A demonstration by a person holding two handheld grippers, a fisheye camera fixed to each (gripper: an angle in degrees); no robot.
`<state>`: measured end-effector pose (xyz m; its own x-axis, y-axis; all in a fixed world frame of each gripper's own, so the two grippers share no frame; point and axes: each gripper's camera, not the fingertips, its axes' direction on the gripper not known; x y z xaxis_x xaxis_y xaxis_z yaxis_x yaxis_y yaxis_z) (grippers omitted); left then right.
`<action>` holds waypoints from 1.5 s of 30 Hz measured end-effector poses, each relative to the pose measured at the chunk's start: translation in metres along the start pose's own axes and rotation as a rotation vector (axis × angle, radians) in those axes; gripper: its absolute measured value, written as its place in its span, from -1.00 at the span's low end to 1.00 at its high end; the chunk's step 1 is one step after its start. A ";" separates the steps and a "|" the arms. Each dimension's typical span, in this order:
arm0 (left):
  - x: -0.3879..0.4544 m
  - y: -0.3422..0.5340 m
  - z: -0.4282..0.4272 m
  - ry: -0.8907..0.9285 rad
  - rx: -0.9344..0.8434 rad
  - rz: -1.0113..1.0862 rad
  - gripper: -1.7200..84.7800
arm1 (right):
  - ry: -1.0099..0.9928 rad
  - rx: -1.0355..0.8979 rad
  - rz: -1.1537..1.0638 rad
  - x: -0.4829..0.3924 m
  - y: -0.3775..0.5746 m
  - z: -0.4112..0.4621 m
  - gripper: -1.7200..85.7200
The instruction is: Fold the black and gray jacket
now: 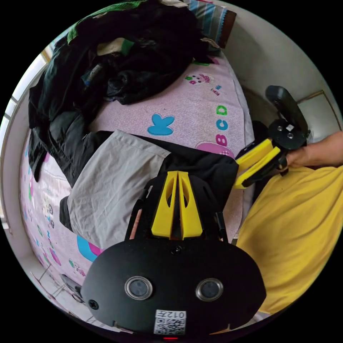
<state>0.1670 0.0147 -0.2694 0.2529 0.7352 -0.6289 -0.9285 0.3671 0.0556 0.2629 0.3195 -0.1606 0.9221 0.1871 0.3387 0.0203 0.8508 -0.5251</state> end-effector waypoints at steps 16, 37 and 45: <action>-0.014 -0.043 0.025 0.019 -0.068 0.063 -0.96 | -0.047 0.198 0.058 0.051 0.039 0.034 -0.81; -0.046 -0.057 0.036 0.082 -0.082 -0.036 -0.96 | -0.087 0.174 0.241 0.088 0.031 0.034 -0.75; -0.047 -0.051 0.037 0.080 -0.095 -0.038 -0.96 | -0.098 0.196 0.372 0.082 0.015 0.034 -0.88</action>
<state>0.2127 -0.0178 -0.2141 0.2697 0.6722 -0.6895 -0.9412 0.3353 -0.0413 0.3258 0.3646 -0.1139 0.8115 0.5362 0.2324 -0.3888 0.7922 -0.4704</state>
